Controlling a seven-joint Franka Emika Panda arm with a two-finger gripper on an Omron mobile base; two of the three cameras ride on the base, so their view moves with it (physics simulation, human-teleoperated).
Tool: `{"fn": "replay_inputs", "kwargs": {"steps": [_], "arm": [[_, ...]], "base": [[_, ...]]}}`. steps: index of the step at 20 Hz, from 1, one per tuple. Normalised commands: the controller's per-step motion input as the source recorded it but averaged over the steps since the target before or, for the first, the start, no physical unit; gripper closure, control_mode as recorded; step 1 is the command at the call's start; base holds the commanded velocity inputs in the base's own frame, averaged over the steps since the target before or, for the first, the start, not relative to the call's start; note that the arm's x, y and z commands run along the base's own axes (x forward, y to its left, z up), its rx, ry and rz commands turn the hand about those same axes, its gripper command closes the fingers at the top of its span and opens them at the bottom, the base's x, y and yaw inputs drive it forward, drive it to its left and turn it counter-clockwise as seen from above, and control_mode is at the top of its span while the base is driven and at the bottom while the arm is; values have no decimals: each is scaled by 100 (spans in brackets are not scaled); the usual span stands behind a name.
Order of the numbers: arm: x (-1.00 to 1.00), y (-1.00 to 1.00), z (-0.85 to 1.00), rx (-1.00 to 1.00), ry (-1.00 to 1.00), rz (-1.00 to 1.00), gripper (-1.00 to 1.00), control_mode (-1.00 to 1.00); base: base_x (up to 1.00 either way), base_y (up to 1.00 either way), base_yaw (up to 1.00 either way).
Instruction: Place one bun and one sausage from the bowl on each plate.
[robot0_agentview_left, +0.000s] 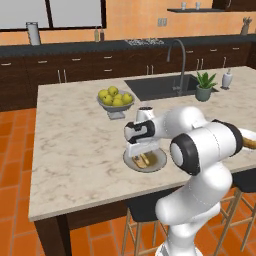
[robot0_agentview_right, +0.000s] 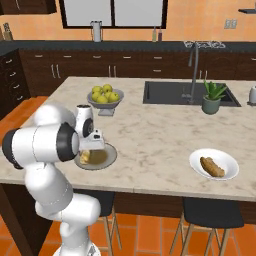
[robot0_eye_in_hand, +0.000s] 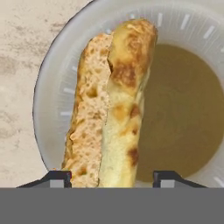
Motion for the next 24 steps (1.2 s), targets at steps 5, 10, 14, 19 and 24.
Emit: {"fn": "replay_inputs", "kwargs": {"steps": [5,10,14,19,24], "arm": [[0,2,47,0,-1,0,-100,-100],[-24,-11,73,0,-4,-2,-100,-100],[-57,-30,60,0,-6,-3,-100,-100],[-79,-35,47,0,-6,-2,-100,-100],[-65,-33,57,0,-10,-1,-100,-100]], "base": [[0,0,0],[0,0,0],[0,0,0],[0,0,0],[0,0,0]]}}
